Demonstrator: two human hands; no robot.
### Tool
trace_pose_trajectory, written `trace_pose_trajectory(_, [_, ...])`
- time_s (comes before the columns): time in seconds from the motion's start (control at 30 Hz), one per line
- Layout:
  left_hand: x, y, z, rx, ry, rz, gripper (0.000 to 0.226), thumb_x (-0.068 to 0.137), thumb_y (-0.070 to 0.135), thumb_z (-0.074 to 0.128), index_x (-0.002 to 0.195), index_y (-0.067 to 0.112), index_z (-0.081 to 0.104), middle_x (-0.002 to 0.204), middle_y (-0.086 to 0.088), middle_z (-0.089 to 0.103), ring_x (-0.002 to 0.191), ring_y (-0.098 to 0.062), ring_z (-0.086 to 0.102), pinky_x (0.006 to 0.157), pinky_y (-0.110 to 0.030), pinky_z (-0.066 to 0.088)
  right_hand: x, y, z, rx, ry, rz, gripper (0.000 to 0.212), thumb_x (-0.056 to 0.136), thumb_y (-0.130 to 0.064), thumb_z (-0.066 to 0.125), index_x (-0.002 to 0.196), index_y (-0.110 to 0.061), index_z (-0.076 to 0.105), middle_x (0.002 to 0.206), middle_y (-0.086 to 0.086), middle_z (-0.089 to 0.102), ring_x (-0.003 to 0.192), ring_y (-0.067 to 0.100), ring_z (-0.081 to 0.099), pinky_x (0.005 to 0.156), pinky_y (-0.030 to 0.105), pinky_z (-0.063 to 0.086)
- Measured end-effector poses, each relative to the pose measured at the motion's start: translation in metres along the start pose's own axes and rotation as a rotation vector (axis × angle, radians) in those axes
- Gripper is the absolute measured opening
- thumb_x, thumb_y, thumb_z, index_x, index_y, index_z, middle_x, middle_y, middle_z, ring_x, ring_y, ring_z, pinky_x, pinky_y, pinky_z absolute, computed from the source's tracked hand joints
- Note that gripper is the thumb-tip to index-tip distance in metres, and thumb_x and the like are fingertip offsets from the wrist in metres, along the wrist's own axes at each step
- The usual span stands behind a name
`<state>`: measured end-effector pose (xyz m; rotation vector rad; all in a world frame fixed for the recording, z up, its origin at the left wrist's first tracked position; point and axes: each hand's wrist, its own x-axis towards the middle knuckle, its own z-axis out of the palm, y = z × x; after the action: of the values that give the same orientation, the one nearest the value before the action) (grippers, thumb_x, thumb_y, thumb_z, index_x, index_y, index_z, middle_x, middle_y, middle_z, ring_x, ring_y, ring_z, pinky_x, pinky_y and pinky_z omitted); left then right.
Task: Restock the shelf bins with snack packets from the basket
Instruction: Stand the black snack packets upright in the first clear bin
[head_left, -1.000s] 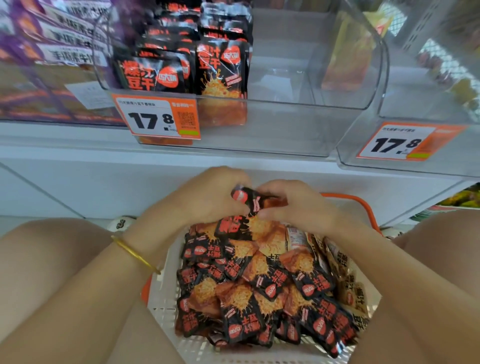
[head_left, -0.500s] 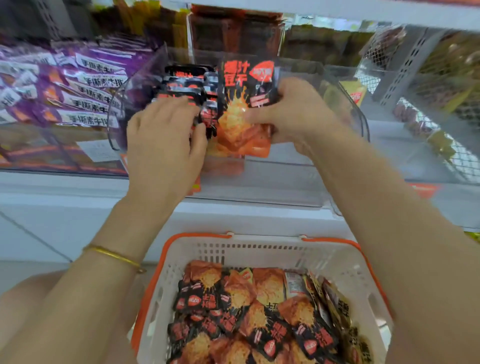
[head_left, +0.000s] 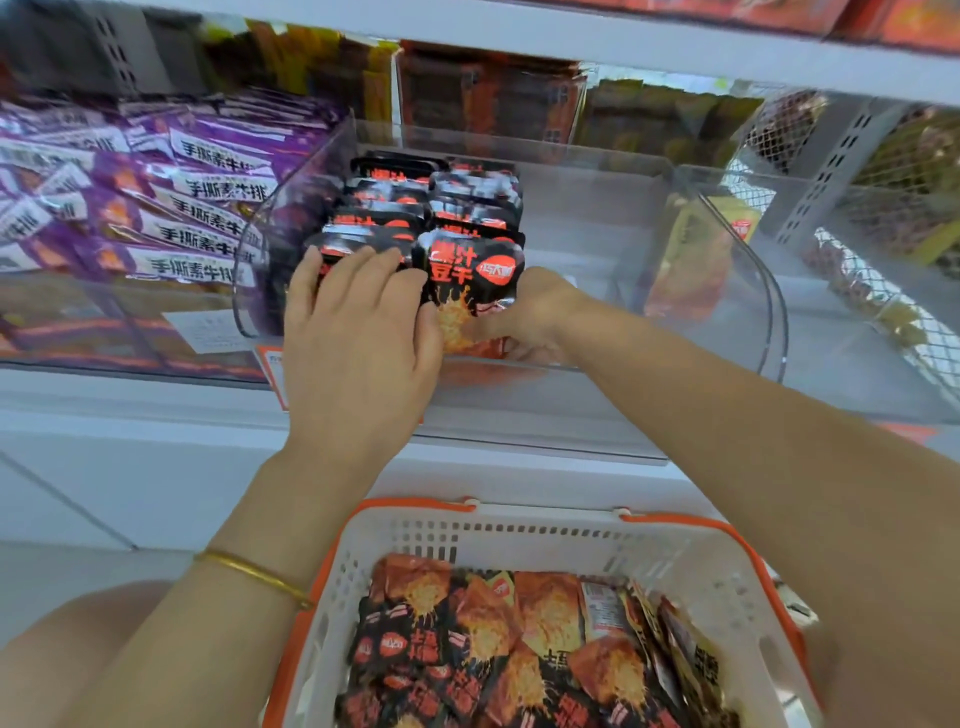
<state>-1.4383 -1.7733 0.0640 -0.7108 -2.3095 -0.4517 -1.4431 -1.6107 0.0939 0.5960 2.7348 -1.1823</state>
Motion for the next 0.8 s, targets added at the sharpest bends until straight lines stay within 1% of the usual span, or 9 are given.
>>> trace_pose_trajectory(0.1, [0.000,0.000,0.001,-0.002,-0.016,0.007,0.037,0.092,0.028,0.037,0.106,0.010,0.066,0.122,-0.008,0.062,0.118,-0.028,0.053,0.111,-0.042,0.018,-0.007,-0.003,0.001,-0.050,-0.041,0.032,0.035,0.080,-0.028,0.075,0.103,-0.008,0.057,0.089,0.007,0.059,0.067,0.017,0.055,0.051,0.021,0.043])
trace_pose_trajectory(0.23, [-0.002,-0.001,-0.002,-0.052,0.004,0.014,0.037,0.094,0.028,0.037,0.111,0.009,0.064,0.125,-0.008,0.060,0.121,-0.028,0.051,0.113,-0.044,0.019,-0.016,-0.003,-0.007,0.086,-0.133,0.068,0.029,0.079,-0.014,0.076,0.100,-0.001,0.060,0.091,0.011,0.066,0.075,0.019,0.062,0.066,0.024,0.055])
trace_pose_trajectory(0.37, [-0.015,0.012,-0.022,-0.190,0.119,0.053,0.031,0.091,0.020,0.044,0.111,0.009,0.064,0.120,-0.003,0.063,0.110,-0.029,0.052,0.099,-0.043,0.032,-0.061,-0.006,-0.031,0.202,0.053,-0.058,0.032,0.083,0.000,0.068,0.067,-0.009,0.042,0.061,0.009,0.053,0.080,0.033,0.069,0.078,0.044,0.057])
trace_pose_trajectory(0.43, [-0.032,0.026,-0.033,-0.309,0.112,0.121,0.028,0.087,0.013,0.046,0.105,0.009,0.066,0.111,-0.001,0.066,0.098,-0.030,0.056,0.086,-0.041,0.037,-0.093,0.005,-0.034,0.149,0.198,-0.233,0.032,0.079,-0.002,0.073,0.070,-0.010,0.043,0.063,0.003,0.053,0.076,0.023,0.067,0.076,0.035,0.055])
trace_pose_trajectory(0.53, [-0.063,0.041,-0.026,-0.391,-0.110,0.237,0.025,0.084,0.011,0.046,0.094,0.007,0.068,0.097,-0.004,0.068,0.086,-0.030,0.056,0.075,-0.041,0.043,-0.122,0.033,-0.018,-0.108,0.479,-0.450,0.026,0.072,-0.003,0.072,0.076,-0.017,0.050,0.077,0.000,0.055,0.081,0.020,0.059,0.077,0.033,0.048])
trace_pose_trajectory(0.63, [-0.088,0.044,-0.002,-0.322,-0.428,0.233,0.026,0.080,0.018,0.043,0.086,0.010,0.068,0.086,-0.003,0.067,0.081,-0.028,0.054,0.070,-0.041,0.048,-0.133,0.063,0.016,0.227,0.674,-0.648,0.031,0.072,0.004,0.058,0.085,-0.022,0.046,0.090,0.006,0.052,0.094,0.032,0.060,0.083,0.039,0.051])
trace_pose_trajectory(0.7, [-0.098,0.043,0.011,-0.264,-0.584,0.196,0.025,0.083,0.019,0.044,0.088,0.012,0.067,0.087,-0.003,0.067,0.085,-0.026,0.052,0.072,-0.042,0.048,-0.139,0.087,0.049,0.242,0.755,-0.718,0.028,0.074,0.008,0.053,0.086,-0.017,0.049,0.091,0.009,0.053,0.094,0.028,0.057,0.084,0.031,0.048])
trace_pose_trajectory(0.73, [-0.101,0.043,0.016,-0.217,-0.643,0.184,0.024,0.086,0.019,0.045,0.092,0.012,0.067,0.091,-0.003,0.066,0.089,-0.025,0.051,0.075,-0.043,0.047,-0.141,0.104,0.068,0.129,0.732,-0.710,0.020,0.075,0.008,0.051,0.084,-0.010,0.053,0.090,0.009,0.054,0.090,0.024,0.055,0.081,0.025,0.045])
trace_pose_trajectory(0.8, [-0.105,0.045,0.023,-0.131,-0.734,0.175,0.026,0.091,0.021,0.043,0.102,0.014,0.065,0.101,-0.004,0.065,0.098,-0.024,0.051,0.080,-0.040,0.045,-0.136,0.144,0.108,-0.163,0.403,-0.517,0.015,0.081,0.000,0.047,0.092,-0.004,0.056,0.095,0.008,0.054,0.086,0.024,0.055,0.073,0.028,0.048])
